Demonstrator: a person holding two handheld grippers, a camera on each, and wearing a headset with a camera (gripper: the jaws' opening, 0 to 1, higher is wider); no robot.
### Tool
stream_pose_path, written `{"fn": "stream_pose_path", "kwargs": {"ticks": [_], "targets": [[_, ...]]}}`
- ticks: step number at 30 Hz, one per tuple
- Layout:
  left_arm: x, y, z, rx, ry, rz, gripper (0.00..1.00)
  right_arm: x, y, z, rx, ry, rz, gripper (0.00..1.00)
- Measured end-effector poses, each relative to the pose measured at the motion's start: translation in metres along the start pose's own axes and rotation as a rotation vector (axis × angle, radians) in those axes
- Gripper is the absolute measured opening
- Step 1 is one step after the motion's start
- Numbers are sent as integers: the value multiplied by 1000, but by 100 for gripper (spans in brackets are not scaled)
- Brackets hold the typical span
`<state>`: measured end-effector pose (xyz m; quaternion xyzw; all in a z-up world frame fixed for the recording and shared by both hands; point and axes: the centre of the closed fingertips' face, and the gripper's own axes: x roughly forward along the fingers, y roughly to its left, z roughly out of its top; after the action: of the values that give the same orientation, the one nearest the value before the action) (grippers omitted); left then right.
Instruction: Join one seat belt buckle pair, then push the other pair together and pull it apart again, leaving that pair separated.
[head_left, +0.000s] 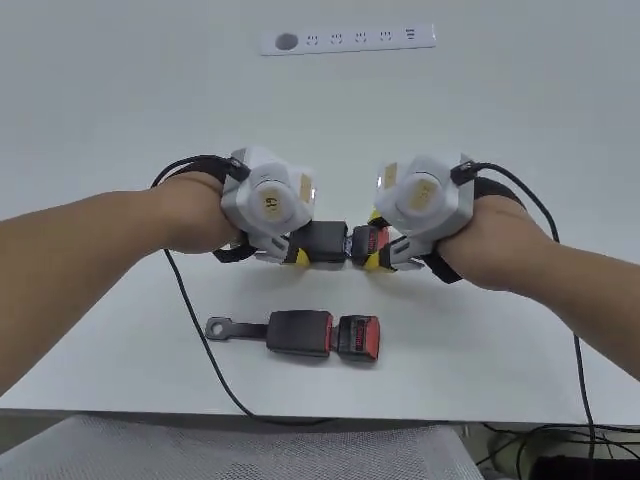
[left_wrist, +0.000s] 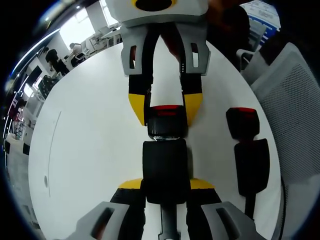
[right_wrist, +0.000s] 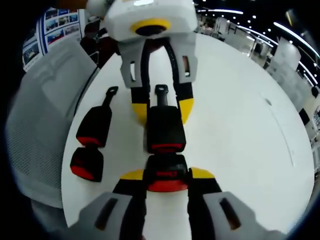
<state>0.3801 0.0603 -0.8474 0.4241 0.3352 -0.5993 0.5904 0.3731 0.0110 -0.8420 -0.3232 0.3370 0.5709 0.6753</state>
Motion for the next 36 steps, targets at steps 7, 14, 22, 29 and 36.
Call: {"fn": "stream_pose_path", "kwargs": {"ticks": [7,14,22,29,36], "targets": [[-1,-1,1,-12,-23,14,31,0,-1,-2,9,-14,1,29],[1,1,-1,-12,-11,8,32,-1,0,-2,1,-4,-4,30],[2,3,-3,-18,-8,10,32,-1,0,-2,-8,6,-5,30],[3,3,-4,-18,-1,9,32,-4,1,-6,-8,16,-6,31],[3,2,-4,-20,-11,12,32,-14,1,-20,27,-5,6,32]]}}
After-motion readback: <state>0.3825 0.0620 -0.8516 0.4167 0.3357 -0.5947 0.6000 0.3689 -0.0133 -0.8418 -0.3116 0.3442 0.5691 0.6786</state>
